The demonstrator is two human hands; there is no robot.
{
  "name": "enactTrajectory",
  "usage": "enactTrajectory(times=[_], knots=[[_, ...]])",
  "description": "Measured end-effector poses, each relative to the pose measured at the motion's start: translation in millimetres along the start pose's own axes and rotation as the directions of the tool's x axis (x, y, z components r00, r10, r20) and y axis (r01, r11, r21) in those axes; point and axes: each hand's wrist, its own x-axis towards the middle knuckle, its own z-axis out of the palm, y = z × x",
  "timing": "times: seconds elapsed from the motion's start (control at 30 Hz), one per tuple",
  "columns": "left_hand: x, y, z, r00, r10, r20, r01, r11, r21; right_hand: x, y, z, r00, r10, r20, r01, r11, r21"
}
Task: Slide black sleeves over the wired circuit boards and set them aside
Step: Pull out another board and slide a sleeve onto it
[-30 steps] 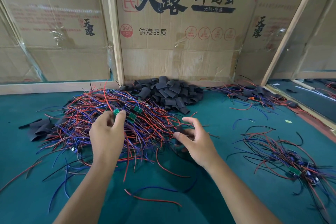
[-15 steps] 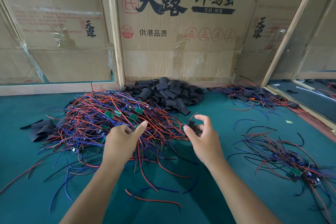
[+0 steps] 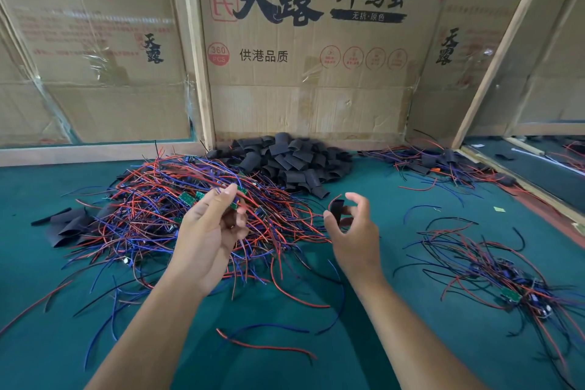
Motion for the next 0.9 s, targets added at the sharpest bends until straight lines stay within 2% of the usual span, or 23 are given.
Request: enactTrajectory(times=[0.1, 0.2, 0.3, 0.37, 0.47, 0.57, 0.63, 0.73, 0.83, 0.9], knots=[[0.8, -1.5, 0.5, 1.0, -0.006, -0.018, 0.006, 1.0, -0.022, 0.8, 2.8, 1.3, 1.0, -0.008, 0.009, 0.008, 1.0, 0.002], [2.6, -6.8, -1.2, 0.975, -0.071, -0.211, 0.09, 0.992, 0.084, 1.6, 5.0, 1.9, 1.0, -0.011, 0.007, 0.011, 1.0, 0.003], [5.4, -10.4, -10.0, 0.902, -0.029, -0.43, 0.112, 0.979, 0.17, 1.8, 5.4, 1.8, 1.0, -0.015, 0.003, 0.015, 1.0, 0.007], [6.2, -8.8, -14.9, 0.879, 0.033, -0.476, 0.062, 0.981, 0.184, 2.2, 5.5, 1.3, 1.0, -0.009, 0.001, 0.009, 1.0, 0.009], [6.6, -6.0, -13.1, 0.911, 0.113, -0.396, -0.036, 0.98, 0.197, 1.6, 3.7, 0.7, 1.0, -0.012, 0.008, 0.012, 1.0, 0.002], [5.1, -4.5, -4.3, 0.983, 0.014, -0.184, -0.024, 0.999, -0.049, 1.0, -0.5, -3.7, 0.998, -0.058, 0.026, 0.058, 0.998, 0.005], [3.5, -3.7, -1.3, 0.994, -0.017, -0.106, 0.001, 0.989, -0.148, 0.1, -2.3, -10.5, 0.991, -0.099, 0.089, 0.1, 0.995, -0.004], [2.3, 0.4, -0.4, 0.997, 0.033, -0.064, -0.043, 0.986, -0.16, 0.2, -6.5, -21.7, 0.974, -0.13, 0.188, 0.136, 0.991, -0.018], [-0.3, 5.0, 2.6, 0.998, 0.07, 0.0, -0.069, 0.988, -0.141, 3.5, -9.0, -34.5, 0.974, -0.177, 0.142, 0.179, 0.984, -0.004], [-2.5, 6.9, 4.5, 0.996, 0.051, 0.069, -0.041, 0.988, -0.148, 7.1, -9.7, -42.2, 0.976, -0.151, 0.156, 0.152, 0.988, 0.007]])
